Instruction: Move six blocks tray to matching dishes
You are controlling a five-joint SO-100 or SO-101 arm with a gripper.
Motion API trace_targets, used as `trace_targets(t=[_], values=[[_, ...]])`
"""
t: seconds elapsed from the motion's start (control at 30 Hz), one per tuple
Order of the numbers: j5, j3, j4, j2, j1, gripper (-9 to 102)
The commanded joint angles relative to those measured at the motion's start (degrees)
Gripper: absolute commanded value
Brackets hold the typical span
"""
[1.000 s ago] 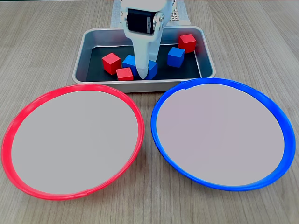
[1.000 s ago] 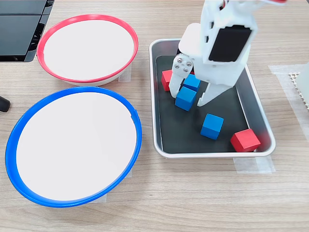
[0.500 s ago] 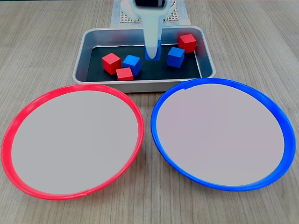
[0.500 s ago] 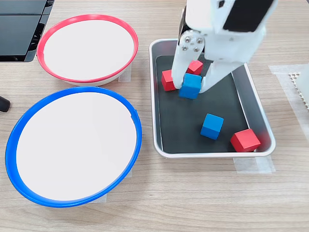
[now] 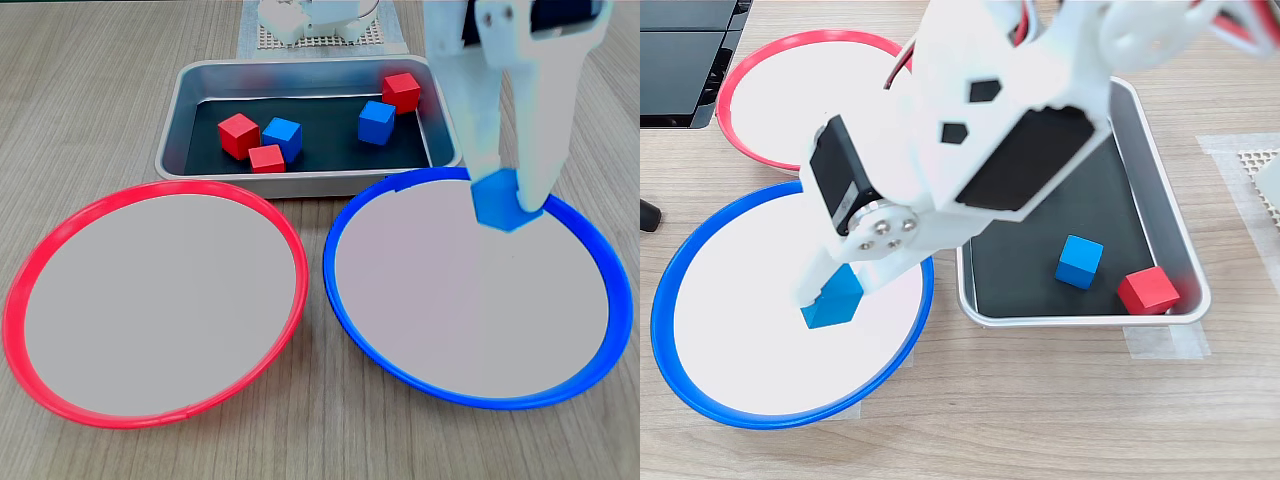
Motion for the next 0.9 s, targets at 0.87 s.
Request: trace_targets(t=[0.87], values=[[-31.0, 34.7, 30.1, 30.8, -0.2, 30]])
